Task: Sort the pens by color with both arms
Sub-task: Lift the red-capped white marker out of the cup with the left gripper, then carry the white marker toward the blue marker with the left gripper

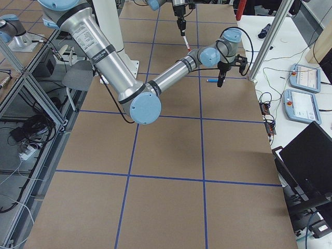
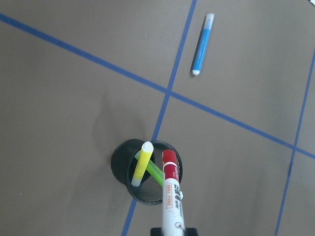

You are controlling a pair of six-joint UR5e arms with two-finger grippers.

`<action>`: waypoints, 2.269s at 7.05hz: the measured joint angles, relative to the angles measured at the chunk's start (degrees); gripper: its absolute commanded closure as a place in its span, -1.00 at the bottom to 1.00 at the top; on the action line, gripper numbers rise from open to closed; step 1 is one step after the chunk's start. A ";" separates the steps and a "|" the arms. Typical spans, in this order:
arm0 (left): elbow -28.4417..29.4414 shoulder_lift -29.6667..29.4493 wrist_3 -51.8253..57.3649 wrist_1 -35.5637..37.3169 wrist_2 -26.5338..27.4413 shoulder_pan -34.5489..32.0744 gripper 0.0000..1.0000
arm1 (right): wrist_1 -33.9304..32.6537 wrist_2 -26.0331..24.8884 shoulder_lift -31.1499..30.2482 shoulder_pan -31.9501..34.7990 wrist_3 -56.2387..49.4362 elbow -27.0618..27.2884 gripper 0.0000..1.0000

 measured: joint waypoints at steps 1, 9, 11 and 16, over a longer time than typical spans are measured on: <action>2.52 -0.89 0.49 -2.95 4.09 -0.39 1.00 | 0.04 -0.02 0.11 -0.08 -0.02 0.01 -1.00; 47.78 -17.19 -1.56 -33.99 48.18 11.15 1.00 | 0.21 -0.36 -0.15 -0.69 -0.09 -0.19 -1.00; 51.81 -18.15 -1.42 -36.53 49.24 11.19 1.00 | 0.21 -0.37 -0.16 -0.71 -0.11 -0.27 -1.00; 55.41 -19.27 -1.27 -37.07 49.27 11.16 0.73 | 0.37 -0.65 -0.07 -0.85 -0.18 -0.63 -1.00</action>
